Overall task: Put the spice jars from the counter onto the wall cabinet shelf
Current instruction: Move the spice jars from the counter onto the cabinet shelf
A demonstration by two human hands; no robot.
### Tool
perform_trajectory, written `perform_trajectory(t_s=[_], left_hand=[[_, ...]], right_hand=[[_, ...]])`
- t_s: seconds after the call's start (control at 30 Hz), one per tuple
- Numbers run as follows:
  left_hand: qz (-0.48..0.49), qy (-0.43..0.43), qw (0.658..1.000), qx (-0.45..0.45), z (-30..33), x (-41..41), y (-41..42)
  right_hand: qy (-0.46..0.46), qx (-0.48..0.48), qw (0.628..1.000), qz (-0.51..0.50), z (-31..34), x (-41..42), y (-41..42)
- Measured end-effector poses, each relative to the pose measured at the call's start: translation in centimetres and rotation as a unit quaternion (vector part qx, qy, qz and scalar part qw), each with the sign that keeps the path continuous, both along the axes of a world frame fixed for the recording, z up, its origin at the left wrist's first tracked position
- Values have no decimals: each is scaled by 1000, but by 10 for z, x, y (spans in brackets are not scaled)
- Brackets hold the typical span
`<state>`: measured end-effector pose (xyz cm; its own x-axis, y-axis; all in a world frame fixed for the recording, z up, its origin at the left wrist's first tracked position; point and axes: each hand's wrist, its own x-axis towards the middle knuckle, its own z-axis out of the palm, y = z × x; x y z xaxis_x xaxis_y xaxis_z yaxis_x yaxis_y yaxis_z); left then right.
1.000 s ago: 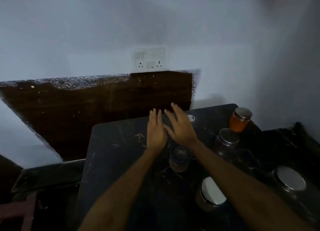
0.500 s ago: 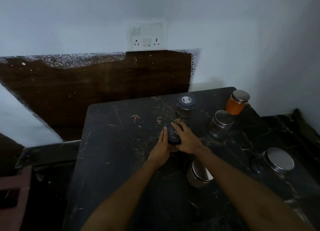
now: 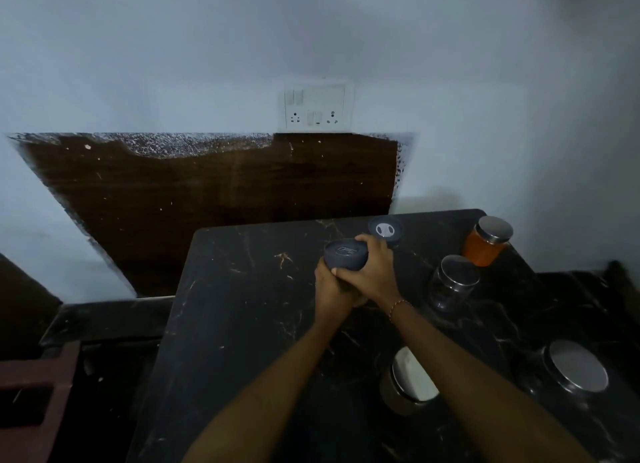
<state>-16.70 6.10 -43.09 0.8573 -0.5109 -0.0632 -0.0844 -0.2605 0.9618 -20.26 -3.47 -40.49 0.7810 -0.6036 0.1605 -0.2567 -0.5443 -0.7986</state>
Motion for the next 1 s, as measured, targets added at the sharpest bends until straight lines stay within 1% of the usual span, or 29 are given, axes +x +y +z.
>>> perform_trajectory(t_s=[0.03, 0.07, 0.13, 0.17, 0.2, 0.23, 0.3, 0.33, 0.37, 0.43, 0.47, 0.57, 0.6, 0.63, 0.73, 0.83, 0.9, 1.0], left_hand=[[5, 43, 998, -35, 6, 7, -1], [-16, 85, 995, -58, 12, 14, 2], [-86, 153, 981, -85, 23, 33, 10], [-115, 175, 973, -96, 29, 42, 14], [-135, 191, 966, -109, 35, 49, 16], [-148, 208, 959, -126, 40, 54, 16], [-153, 253, 939, -172, 52, 60, 13], [-156, 277, 928, -195, 57, 63, 12], [-160, 295, 917, -213, 61, 64, 10], [-169, 303, 909, -230, 68, 68, 10], [-165, 294, 912, -231, 70, 70, 10], [-117, 242, 939, -216, 78, 77, 8], [-97, 224, 947, -207, 80, 80, 8], [-80, 210, 954, -200, 82, 82, 8], [-72, 168, 965, -189, 87, 87, 8], [-60, 119, 976, -175, 98, 88, 6], [-24, 87, 982, -167, 104, 90, 4], [24, 51, 986, -160, 113, 93, 4]], right_hand=[[-13, 14, 1000, 7, 9, 3, 0], [-33, 47, 998, 12, 18, 5, -2], [-76, 139, 987, 17, 35, 6, -10], [-91, 198, 976, 18, 41, 6, -15], [-100, 272, 957, 19, 44, 7, -19], [-101, 356, 929, 22, 45, 8, -22], [-100, 496, 861, 46, 44, 12, -23], [-106, 536, 836, 58, 40, 15, -24], [-114, 558, 820, 61, 35, 19, -24], [-122, 573, 809, 49, 29, 26, -22], [-125, 574, 808, 45, 28, 29, -21], [-141, 581, 800, 39, 31, 38, -19], [-147, 572, 806, 40, 32, 40, -19], [-152, 552, 819, 44, 34, 41, -20], [-150, 461, 871, 83, 44, 43, -22], [-143, 425, 886, 116, 56, 45, -22], [-144, 401, 896, 123, 63, 47, -21], [-142, 339, 923, 117, 74, 48, -18]])
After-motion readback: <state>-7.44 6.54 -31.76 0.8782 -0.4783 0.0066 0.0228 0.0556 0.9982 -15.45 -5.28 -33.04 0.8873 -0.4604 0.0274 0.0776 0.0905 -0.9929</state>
